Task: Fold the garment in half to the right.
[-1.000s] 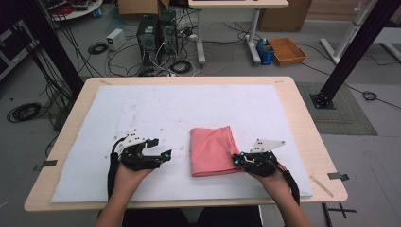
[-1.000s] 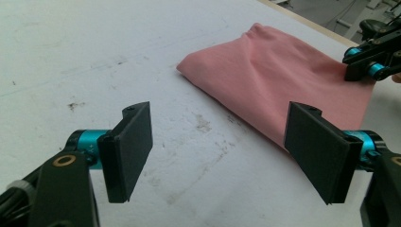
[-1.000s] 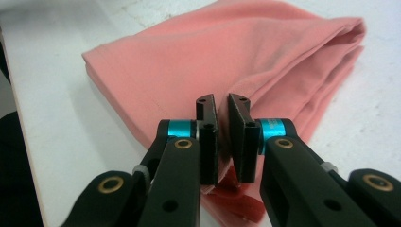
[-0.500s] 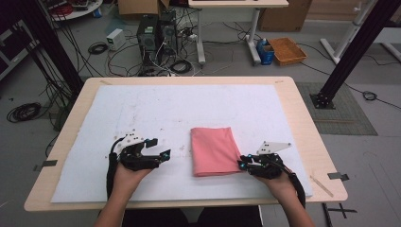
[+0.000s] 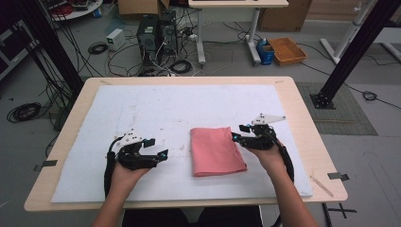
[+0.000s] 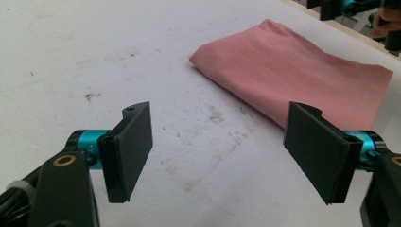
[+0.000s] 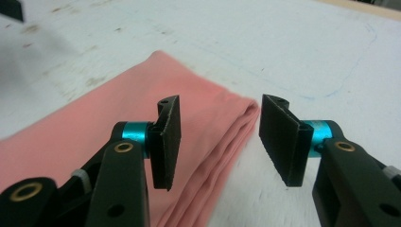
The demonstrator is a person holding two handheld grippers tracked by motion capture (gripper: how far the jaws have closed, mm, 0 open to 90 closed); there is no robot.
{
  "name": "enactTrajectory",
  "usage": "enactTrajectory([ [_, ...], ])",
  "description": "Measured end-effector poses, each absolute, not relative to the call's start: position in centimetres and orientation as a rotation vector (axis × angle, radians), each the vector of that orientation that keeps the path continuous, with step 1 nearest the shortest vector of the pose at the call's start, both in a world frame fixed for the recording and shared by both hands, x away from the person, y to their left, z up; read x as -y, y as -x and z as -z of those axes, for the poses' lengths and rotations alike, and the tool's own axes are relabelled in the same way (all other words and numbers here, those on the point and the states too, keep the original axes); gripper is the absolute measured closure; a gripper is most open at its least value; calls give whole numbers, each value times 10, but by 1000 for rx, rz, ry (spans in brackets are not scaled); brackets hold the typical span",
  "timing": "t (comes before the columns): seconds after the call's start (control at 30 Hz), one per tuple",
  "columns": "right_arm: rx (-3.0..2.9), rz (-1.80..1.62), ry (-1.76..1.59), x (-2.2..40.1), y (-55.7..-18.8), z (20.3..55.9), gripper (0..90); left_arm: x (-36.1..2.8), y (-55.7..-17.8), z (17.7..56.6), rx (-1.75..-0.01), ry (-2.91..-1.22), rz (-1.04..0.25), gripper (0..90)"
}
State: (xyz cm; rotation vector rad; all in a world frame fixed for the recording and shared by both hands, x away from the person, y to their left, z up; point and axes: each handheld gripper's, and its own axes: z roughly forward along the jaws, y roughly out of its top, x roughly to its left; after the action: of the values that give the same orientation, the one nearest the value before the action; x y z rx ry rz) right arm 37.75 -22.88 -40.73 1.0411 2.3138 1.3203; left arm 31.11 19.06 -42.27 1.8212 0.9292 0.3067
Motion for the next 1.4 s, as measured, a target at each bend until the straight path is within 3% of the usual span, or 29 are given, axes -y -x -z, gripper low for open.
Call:
enactTrajectory([
  [0.23, -2348, -1296, -1117, 211, -412, 417, 585, -189, -312, 425, -928, -1833, -292, 248],
  [0.33, -2378, -1258, -1118, 205, -419, 425, 679, -187, -313, 426, -916, -1849, -285, 248],
  [0.43, -2390, -1242, -1091, 203, -419, 428, 832, -187, -312, 426, -914, -1849, -279, 248],
  [0.57, -2359, -1234, -1081, 207, -416, 425, 898, -187, -312, 427, -915, -1852, -275, 248],
  [0.77, -2315, -1260, -1105, 216, -414, 421, 900, -185, -311, 427, -913, -1849, -273, 248],
  [0.8, -2309, -1266, -1116, 218, -414, 420, 814, -185, -312, 427, -907, -1855, -274, 248],
  [0.83, -2280, -1302, -1156, 218, -415, 420, 649, -185, -312, 427, -908, -1852, -271, 248],
  [0.93, -2285, -1310, -1156, 215, -415, 421, 613, -184, -312, 428, -908, -1860, -269, 248],
  [1.0, -2308, -1291, -1148, 212, -416, 424, 629, -183, -312, 429, -909, -1859, -267, 248],
  [1.17, -2367, -1286, -1151, 209, -420, 434, 875, -184, -311, 428, -908, -1860, -265, 248],
  [1.4, -2276, -1362, -1209, 221, -418, 432, 888, -186, -312, 429, -910, -1857, -267, 248],
])
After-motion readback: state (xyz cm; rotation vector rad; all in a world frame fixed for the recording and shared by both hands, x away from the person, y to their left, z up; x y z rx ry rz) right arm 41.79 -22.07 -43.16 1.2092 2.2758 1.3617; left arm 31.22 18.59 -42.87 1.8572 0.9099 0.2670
